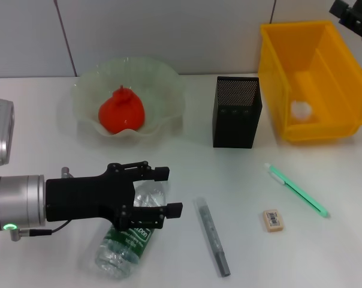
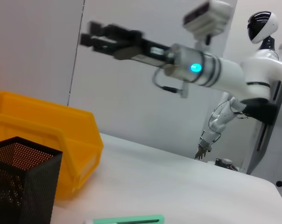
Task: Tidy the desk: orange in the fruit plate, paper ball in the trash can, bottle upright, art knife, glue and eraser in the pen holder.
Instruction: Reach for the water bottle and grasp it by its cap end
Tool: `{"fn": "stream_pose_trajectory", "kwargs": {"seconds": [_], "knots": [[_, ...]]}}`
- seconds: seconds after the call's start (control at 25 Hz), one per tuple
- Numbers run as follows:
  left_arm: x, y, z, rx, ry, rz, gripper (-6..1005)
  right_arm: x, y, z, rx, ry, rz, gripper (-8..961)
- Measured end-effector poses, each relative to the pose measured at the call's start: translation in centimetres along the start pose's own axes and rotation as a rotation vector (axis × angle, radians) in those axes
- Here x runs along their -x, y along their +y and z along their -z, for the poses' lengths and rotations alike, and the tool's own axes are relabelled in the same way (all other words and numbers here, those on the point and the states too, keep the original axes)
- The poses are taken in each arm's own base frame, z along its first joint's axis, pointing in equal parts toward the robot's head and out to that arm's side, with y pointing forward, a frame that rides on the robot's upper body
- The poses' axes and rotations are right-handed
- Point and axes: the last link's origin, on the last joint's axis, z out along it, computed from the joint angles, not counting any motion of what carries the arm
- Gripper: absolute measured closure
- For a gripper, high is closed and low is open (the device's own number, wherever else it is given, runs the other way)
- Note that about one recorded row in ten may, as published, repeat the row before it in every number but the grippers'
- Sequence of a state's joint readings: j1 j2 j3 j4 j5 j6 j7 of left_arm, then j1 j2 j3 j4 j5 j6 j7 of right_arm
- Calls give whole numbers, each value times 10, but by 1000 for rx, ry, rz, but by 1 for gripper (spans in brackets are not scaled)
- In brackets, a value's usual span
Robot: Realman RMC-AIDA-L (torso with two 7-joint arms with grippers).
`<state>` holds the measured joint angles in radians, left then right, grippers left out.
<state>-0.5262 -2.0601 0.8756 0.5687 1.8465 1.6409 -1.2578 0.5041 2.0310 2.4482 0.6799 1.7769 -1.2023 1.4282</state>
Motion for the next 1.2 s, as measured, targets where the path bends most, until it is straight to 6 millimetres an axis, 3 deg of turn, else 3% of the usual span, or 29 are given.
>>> {"fn": "stream_pose_trajectory", "kwargs": {"seconds": [0.16,0.6,0.92,1.2], "knots": [[0,-1,0,-3,1,1,195,-5,19,38,197,-8,-24,223],[-3,-1,-2,8,-2,0,195,-33,47,96,493,219,-34,222],[-7,-3,-3,11,-1,19,195,-59,56,100,597,444,19,222],[-10,-6,-5,11,-22,41,195,-74,52,104,589,532,147,222]]}}
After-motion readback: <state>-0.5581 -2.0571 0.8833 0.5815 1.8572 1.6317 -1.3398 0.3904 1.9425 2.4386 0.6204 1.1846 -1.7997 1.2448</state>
